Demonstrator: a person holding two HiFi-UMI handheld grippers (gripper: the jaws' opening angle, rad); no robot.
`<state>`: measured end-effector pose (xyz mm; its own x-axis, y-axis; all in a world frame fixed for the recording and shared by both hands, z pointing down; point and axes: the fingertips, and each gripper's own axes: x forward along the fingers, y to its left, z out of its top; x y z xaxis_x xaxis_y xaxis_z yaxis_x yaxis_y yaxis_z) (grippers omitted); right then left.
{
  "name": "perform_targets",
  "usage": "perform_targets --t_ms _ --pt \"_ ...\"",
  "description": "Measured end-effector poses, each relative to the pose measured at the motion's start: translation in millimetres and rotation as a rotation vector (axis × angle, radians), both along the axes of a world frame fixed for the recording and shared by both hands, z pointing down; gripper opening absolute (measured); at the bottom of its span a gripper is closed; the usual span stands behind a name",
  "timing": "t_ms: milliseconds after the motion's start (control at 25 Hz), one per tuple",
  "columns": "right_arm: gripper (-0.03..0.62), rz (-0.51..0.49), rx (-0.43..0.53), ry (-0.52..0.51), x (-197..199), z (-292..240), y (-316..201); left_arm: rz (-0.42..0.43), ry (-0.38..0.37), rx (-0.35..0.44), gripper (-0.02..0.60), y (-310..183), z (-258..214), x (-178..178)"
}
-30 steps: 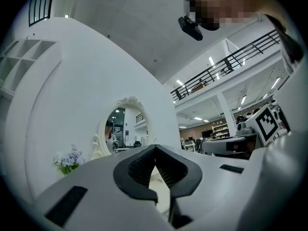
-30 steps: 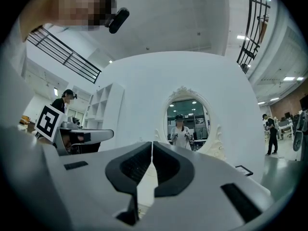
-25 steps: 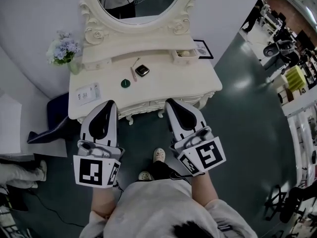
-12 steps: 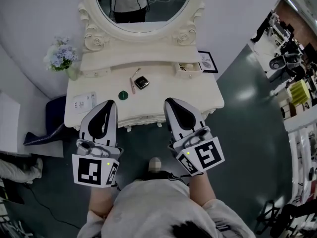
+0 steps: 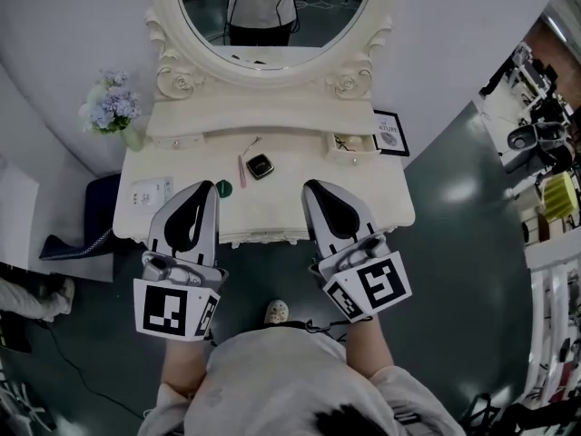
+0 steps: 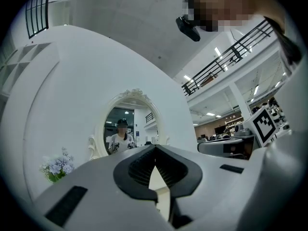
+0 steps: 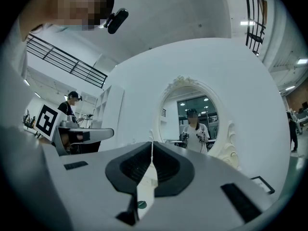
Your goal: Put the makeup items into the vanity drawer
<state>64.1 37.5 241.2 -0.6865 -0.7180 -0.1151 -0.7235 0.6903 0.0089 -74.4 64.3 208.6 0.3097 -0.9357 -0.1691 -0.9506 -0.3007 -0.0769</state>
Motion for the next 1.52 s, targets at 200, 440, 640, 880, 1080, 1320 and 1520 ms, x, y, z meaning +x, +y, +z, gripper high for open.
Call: perform_targets --t_ms 200,440,640,880,1080,1320,1520 --pt "0.023 -0.042 -0.019 -0.009 5 7 -17 -0.034 -0.007 0.000 0.014 -13 1 9" --pt "0.023 -0.079 -0.032 -0.030 -1 11 -34 -0.075 -0.027 -0.009 0.014 -23 2 2" --pt "0.024 -0.099 -0.040 -0.032 -16 14 -49 -0.057 -0.042 -0.022 0.014 -36 9 -3" --pt "0.023 -0.079 -0.043 -0.034 -34 12 -73 -0.036 -0.036 -0.015 0.014 -60 7 -22" --pt "0.024 -0.055 -0.047 -0.033 -52 13 -90 -0.013 -0.036 -0.021 0.014 -79 9 -41" --pt "0.025 -0.030 -0.051 -0.025 -71 14 -108 0.013 -0.025 -0.021 0.014 -101 11 -62" --pt "0.025 -0.003 -0.055 -0.015 -84 17 -119 0.045 -0.017 -0.028 0.014 -115 15 -75"
